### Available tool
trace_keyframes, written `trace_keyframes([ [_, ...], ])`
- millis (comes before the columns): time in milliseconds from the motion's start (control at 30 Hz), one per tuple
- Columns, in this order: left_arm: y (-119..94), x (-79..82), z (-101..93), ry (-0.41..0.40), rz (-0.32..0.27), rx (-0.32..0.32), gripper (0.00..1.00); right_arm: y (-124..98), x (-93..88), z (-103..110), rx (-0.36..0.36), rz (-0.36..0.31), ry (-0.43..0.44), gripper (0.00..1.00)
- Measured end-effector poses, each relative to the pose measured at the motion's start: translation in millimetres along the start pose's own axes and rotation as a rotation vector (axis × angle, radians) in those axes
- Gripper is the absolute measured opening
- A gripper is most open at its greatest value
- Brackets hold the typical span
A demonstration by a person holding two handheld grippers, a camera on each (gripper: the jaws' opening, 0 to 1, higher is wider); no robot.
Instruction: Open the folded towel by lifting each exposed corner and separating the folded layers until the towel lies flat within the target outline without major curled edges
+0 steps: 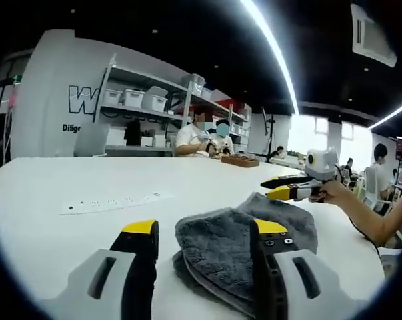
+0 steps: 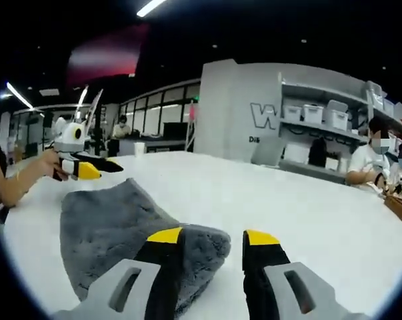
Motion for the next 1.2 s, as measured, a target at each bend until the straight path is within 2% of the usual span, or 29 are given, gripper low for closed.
trace_keyframes([
  [133,-1.6,-6.5,4.4,-0.013,0.004,0.012,0.51,2.5,-12.3,-1.9,-0.016,0.033,0.004,0.29],
  [300,-3.4,-16.8,8.7,-0.074,0.002,0.010,0.49,3.2,-15.7,-1.4,-0.017,0.041,0.008,0.29],
  [700,2.3,-32.7,11.7,-0.088,0.045,0.007,0.49,4.8,-23.4,2.1,0.005,0.052,0.009,0.23],
  [800,2.4,-34.1,10.9,-0.089,0.051,0.006,0.48,4.4,-23.8,2.4,0.007,0.054,0.010,0.23],
  [967,3.2,-34.9,10.6,-0.095,0.052,-0.007,0.47,6.2,-28.9,3.1,0.024,0.056,0.063,0.22],
  [1200,4.4,-38.7,10.4,-0.091,0.063,-0.002,0.47,8.0,-29.4,7.8,0.045,0.053,0.074,0.16],
])
Point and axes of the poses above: the point that each gripper's makers call its tool centre point, and the gripper's own axes: y roughly forward along the fingers, z roughly to its left, x roughly out of its top, the point moved 4 cm from there along -y, roughly backward along the fingers, and after that the axes turned 4 degrees about -y, right-handed, at the moved point
